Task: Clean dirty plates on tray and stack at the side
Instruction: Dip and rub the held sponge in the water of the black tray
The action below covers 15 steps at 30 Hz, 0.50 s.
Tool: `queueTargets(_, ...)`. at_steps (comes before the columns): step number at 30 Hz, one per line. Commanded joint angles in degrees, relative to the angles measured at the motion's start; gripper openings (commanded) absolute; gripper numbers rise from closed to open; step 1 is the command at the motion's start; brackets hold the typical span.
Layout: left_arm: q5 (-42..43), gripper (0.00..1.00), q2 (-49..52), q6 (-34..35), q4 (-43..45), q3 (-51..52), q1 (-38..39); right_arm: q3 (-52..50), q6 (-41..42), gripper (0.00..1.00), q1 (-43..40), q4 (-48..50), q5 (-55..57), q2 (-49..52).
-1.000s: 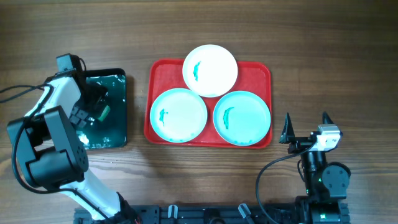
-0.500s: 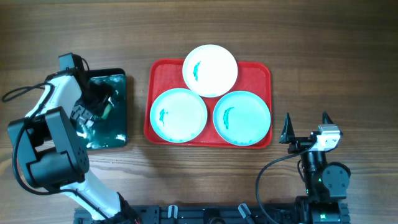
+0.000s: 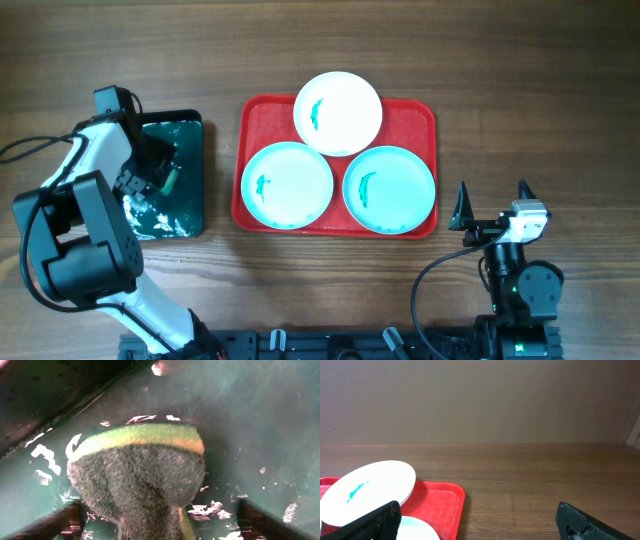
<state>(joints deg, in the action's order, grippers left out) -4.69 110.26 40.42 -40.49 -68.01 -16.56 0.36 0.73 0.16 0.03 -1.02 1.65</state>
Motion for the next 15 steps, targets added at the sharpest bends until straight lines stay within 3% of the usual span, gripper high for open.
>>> queueTargets(1, 3.41, 0.85, 3.65, 0.11, -1.66, 2.45, -0.35, -0.07, -0.68, 1.00, -0.42, 0.31, 0.59, -0.31)
queueTargets(5, 3.13, 0.26, 3.65, 0.13, -1.73, 2.43, -0.35, -0.07, -0.70, 1.00, -0.42, 0.28, 0.59, -0.31)
queueTargets(8, 1.05, 0.17, 3.65, 0.13, -1.27, 2.43, -0.35, -0.07, -0.66, 1.00, -0.42, 0.31, 0.59, -0.31)
queueTargets(9, 0.31, 0.08, 3.65, 0.13, -1.31, 2.43, -0.35, -0.07, -0.68, 1.00, -0.42, 0.31, 0.59, -0.31)
queueTargets(10, 0.28, 0.04, 3.63, 0.11, -1.31, 2.36, -0.35, -0.07, -0.68, 1.00, -0.42, 0.31, 0.59, -0.31)
queueTargets(15, 0.35, 0.04, -0.37, 0.13, -7.69, -0.98, -0.22, -0.07, -0.68, 1.00, -0.42, 0.31, 0.59, -0.31)
